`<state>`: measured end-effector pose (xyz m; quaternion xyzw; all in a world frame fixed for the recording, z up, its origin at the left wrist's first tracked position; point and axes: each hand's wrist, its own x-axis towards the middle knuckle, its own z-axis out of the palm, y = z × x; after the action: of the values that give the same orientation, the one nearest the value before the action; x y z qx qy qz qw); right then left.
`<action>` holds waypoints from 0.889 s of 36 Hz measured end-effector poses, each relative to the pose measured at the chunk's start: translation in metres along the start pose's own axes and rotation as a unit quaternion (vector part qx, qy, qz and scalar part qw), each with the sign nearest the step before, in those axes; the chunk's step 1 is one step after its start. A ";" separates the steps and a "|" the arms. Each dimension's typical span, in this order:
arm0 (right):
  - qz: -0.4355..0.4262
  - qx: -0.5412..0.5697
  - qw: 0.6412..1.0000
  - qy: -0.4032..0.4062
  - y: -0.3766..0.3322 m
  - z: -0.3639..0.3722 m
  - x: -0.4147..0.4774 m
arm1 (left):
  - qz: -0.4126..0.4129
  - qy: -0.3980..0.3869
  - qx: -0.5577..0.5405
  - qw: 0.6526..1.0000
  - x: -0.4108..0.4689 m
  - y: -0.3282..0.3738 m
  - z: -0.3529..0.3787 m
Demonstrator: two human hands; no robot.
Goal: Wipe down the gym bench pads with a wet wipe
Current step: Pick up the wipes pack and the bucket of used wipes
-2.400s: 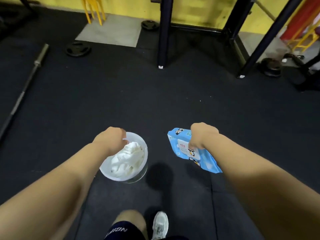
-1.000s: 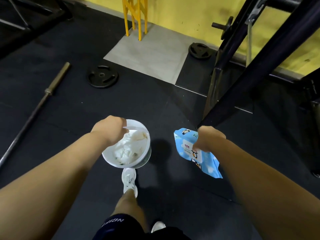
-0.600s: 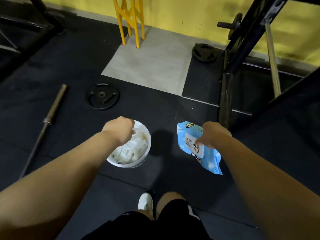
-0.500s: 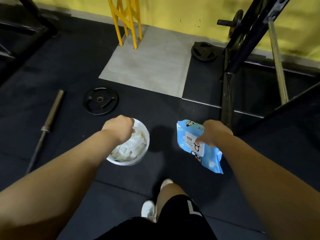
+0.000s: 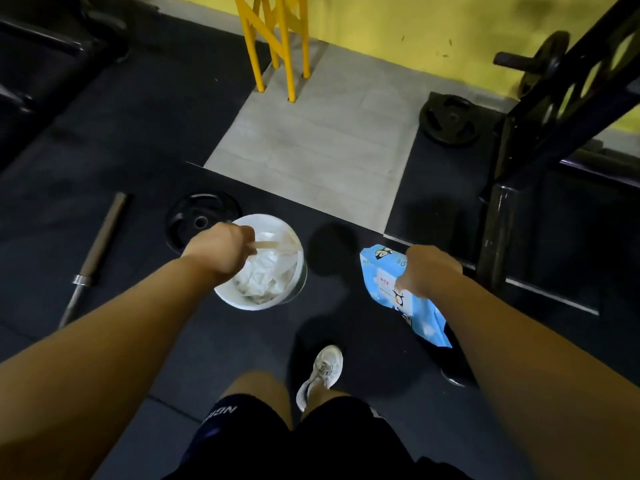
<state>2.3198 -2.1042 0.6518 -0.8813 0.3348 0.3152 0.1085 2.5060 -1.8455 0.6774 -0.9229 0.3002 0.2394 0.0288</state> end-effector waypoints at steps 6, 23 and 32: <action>-0.005 0.004 1.000 -0.007 -0.015 -0.043 0.068 | 0.003 -0.004 -0.008 1.000 0.081 0.008 -0.027; 0.035 0.050 0.996 -0.072 -0.068 -0.091 0.327 | 0.084 -0.119 0.047 0.988 0.369 -0.008 -0.023; 0.053 0.066 0.992 -0.088 -0.082 -0.047 0.502 | 0.123 -0.140 0.051 0.981 0.531 0.003 0.046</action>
<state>2.6866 -2.3237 0.3714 -0.8220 0.3901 0.3742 0.1791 2.8593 -2.1262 0.3933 -0.8337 0.4161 0.3521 0.0880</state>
